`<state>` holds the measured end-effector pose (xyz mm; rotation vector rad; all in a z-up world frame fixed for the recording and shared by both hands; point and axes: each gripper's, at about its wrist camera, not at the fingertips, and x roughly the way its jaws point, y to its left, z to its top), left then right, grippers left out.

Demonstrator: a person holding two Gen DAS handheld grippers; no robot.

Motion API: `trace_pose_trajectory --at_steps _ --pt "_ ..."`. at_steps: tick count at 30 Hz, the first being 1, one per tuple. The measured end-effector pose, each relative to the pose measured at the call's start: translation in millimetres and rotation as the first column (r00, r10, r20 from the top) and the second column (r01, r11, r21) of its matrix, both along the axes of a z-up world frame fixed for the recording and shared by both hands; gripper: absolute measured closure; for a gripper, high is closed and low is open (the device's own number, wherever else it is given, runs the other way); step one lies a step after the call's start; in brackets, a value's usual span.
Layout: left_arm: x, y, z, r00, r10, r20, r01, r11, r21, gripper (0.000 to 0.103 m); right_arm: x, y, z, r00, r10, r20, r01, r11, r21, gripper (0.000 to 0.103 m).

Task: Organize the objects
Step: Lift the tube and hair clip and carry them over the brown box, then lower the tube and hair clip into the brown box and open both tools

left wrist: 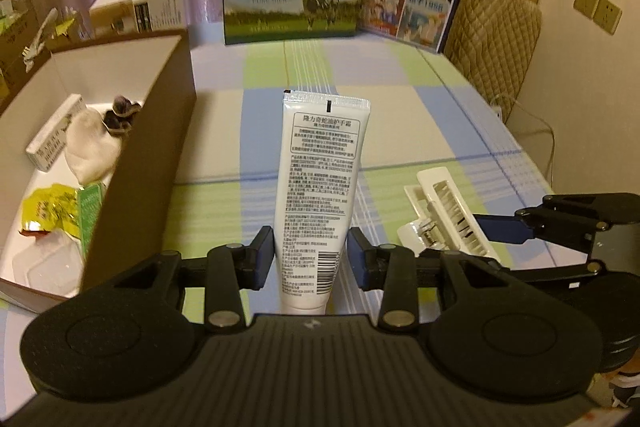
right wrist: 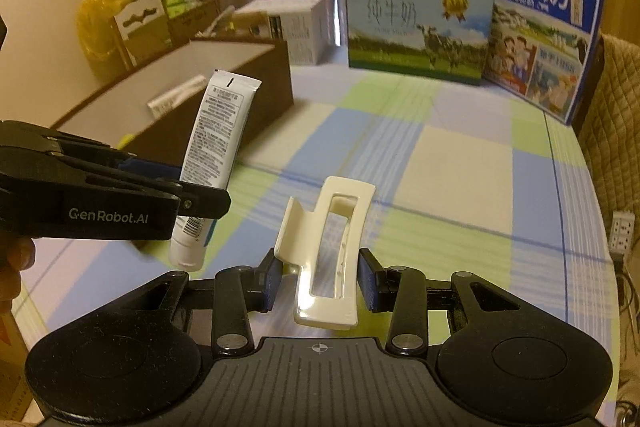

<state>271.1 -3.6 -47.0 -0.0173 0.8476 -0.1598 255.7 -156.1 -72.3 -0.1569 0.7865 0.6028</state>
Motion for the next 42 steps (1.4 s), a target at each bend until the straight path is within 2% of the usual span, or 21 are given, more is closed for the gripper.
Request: trace_pose_trajectory --at_steps 14,25,34,42 --pt "-9.5 33.2 42.0 0.994 0.076 0.076 -0.074 0.997 -0.023 0.069 3.0 40.3 43.9 0.999 0.034 0.042 -0.037 0.998 0.06 0.066" --pt "-23.7 98.8 63.0 0.974 0.191 0.122 -0.19 0.982 -0.019 0.069 0.4 113.1 61.7 0.99 0.131 0.048 -0.137 0.982 0.131 0.066" --pt "-30.0 171.1 69.3 0.952 0.278 0.128 -0.281 0.96 0.0 0.069 7.2 188.8 56.6 0.981 0.191 0.031 -0.193 0.969 0.152 0.066" --pt "-15.5 222.0 57.1 0.948 0.306 0.087 -0.31 0.95 0.037 0.069 21.5 238.6 37.0 0.985 0.173 -0.019 -0.169 0.978 0.126 0.066"
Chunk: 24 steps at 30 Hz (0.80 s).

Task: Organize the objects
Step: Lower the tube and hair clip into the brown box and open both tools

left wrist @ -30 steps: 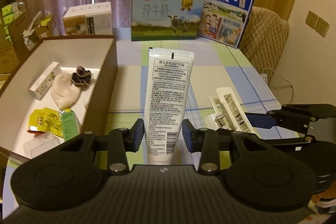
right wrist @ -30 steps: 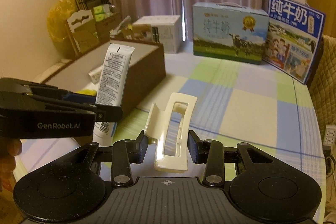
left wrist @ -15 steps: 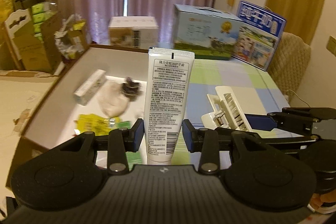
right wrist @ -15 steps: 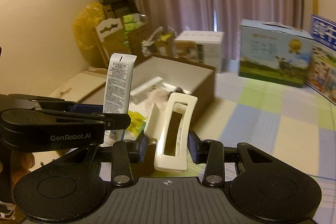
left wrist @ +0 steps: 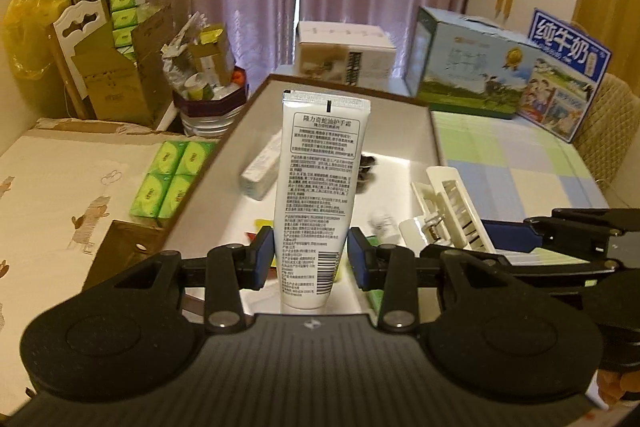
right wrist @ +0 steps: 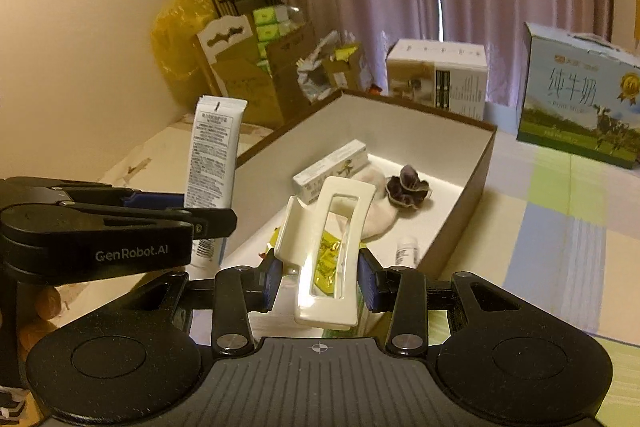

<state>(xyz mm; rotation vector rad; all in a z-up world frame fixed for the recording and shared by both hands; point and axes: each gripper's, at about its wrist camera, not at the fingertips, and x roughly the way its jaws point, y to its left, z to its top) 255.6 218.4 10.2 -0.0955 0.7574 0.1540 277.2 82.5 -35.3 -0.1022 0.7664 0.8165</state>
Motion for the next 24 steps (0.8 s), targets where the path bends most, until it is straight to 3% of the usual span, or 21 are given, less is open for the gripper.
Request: trace_pose_trajectory --at_steps 10,24 --pt "36.2 38.1 -21.8 0.998 -0.025 -0.061 0.025 1.0 0.007 0.068 36.1 37.9 -21.3 0.998 -0.06 -0.012 0.059 0.996 -0.066 0.066" --pt "110.7 55.8 -50.7 0.988 -0.077 -0.135 0.079 0.997 0.011 0.068 95.5 60.3 -45.5 0.99 -0.138 -0.025 0.134 0.983 -0.13 0.066"
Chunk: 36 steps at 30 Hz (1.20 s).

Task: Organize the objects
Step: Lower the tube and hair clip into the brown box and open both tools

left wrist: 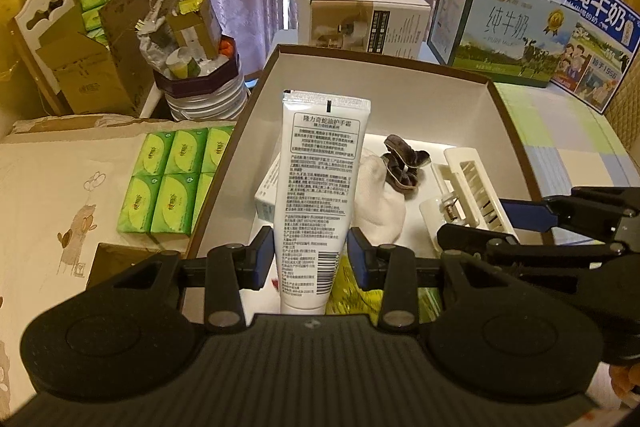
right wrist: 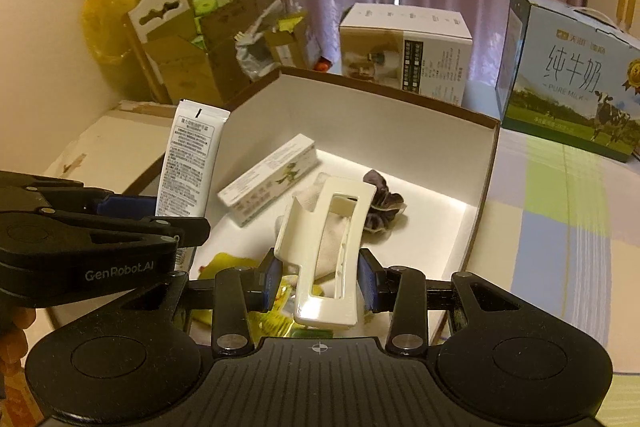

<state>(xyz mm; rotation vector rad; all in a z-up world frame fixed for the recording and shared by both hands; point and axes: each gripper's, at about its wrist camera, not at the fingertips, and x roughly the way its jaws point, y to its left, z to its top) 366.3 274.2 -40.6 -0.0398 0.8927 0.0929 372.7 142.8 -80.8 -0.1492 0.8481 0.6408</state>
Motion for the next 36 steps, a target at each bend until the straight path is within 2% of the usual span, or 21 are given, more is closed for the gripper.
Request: trace_pose_trajectory --at_steps 11,25,36 --pt "46.8 11.8 -27.8 0.996 -0.055 -0.072 0.054 0.998 -0.023 0.069 28.3 8.4 -11.8 0.999 -0.04 -0.031 0.04 0.999 -0.014 0.066" --pt "54.6 13.6 -34.3 0.993 -0.105 -0.056 0.101 0.993 -0.055 0.058 35.1 8.8 -15.9 0.996 -0.07 -0.052 0.069 0.997 -0.02 0.066" --pt "53.1 13.0 -34.6 0.992 -0.116 -0.055 0.112 0.992 -0.059 0.054 39.1 6.0 -12.6 0.996 -0.075 -0.046 0.076 0.997 0.006 0.065"
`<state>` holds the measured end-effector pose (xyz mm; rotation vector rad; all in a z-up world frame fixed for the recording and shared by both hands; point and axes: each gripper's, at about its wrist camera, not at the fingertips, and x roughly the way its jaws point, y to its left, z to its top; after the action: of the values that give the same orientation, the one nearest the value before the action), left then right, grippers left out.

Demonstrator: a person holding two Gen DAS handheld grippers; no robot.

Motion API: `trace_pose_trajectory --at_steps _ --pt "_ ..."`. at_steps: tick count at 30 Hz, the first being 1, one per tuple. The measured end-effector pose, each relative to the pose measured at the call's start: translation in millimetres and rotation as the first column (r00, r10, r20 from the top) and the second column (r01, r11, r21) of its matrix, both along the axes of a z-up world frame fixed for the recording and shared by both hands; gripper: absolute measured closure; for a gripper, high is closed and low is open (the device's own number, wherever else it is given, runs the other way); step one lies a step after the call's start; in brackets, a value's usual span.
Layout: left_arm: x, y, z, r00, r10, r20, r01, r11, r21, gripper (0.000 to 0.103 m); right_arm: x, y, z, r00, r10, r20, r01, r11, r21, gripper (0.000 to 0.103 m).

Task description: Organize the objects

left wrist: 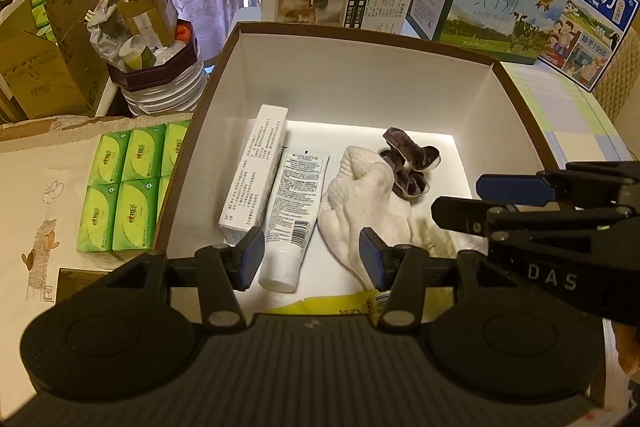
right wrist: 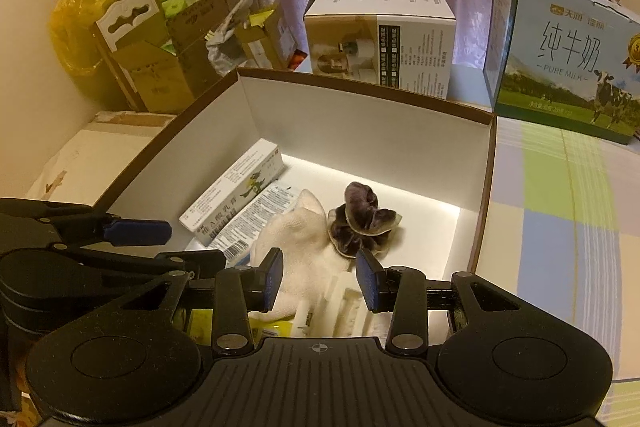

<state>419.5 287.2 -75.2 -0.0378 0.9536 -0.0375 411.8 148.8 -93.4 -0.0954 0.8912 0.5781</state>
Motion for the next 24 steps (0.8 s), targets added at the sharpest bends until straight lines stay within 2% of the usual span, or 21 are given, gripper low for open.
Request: trace_pose_trajectory --at_steps 6,7,10,14,24 --pt "-4.1 -1.7 2.2 1.0 -0.007 0.005 0.007 1.0 -0.008 0.046 -6.1 -8.2 6.6 1.0 0.002 0.013 -0.002 1.0 0.013 0.063" --pt "-5.8 -2.2 3.3 1.0 -0.009 0.008 0.009 1.0 -0.01 0.043 -8.1 -10.4 8.5 1.0 0.003 0.016 -0.003 1.0 0.018 0.062" --pt "-12.0 -3.2 8.8 1.0 0.001 0.029 -0.002 1.0 0.007 0.025 -15.6 -20.9 16.0 1.0 0.004 0.029 -0.006 0.999 0.047 0.057" --pt "-25.2 0.6 18.7 0.999 0.011 0.053 -0.01 1.0 -0.023 0.02 -30.3 -34.2 27.3 0.998 0.0 0.059 -0.005 0.996 0.083 0.049" --pt "-77.3 -3.2 54.1 0.986 0.042 0.162 -0.036 0.999 -0.037 0.005 -66.0 -53.2 54.0 0.994 0.01 0.105 -0.021 0.994 0.112 0.039"
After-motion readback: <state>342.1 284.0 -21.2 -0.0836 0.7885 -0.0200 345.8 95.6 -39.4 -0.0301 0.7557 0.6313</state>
